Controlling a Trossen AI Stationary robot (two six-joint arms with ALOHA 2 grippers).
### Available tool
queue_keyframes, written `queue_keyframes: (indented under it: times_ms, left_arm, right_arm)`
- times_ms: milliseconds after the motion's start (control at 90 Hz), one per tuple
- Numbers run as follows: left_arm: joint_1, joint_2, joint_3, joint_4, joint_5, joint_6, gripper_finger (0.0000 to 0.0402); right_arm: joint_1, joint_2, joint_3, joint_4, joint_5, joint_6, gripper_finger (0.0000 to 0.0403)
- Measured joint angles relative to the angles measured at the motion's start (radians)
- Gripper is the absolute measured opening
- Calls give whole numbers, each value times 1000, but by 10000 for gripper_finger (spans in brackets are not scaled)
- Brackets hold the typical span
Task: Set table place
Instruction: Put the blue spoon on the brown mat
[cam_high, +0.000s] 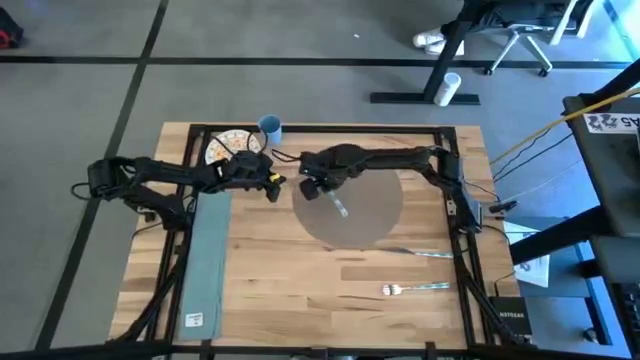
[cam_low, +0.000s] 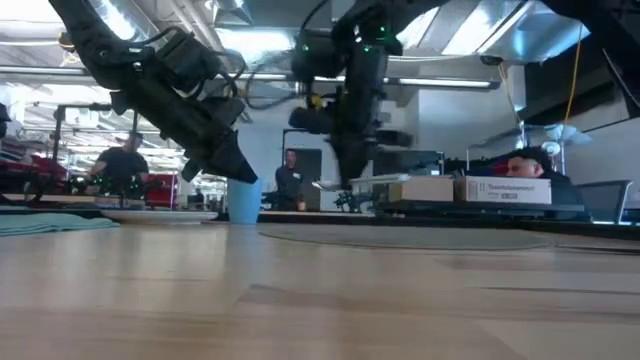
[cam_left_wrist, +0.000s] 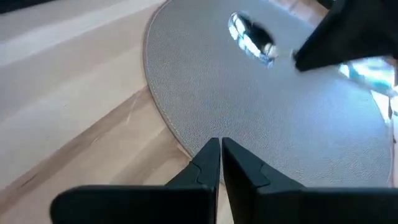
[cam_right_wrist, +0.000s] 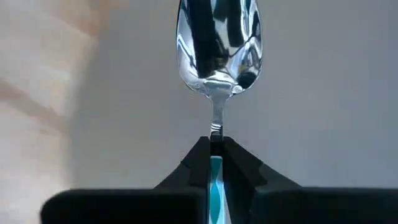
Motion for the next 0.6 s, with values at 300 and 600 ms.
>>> queue_keyframes:
  times_ms: [300, 600]
  left_arm:
    - [0, 0, 0, -13, 0, 16, 0]
    - [0, 0, 0, -17, -1, 21, 0]
  right_arm:
    - [4, -20, -48, -206, 72, 20, 4]
    - [18, -237, -178, -193, 132, 49, 3]
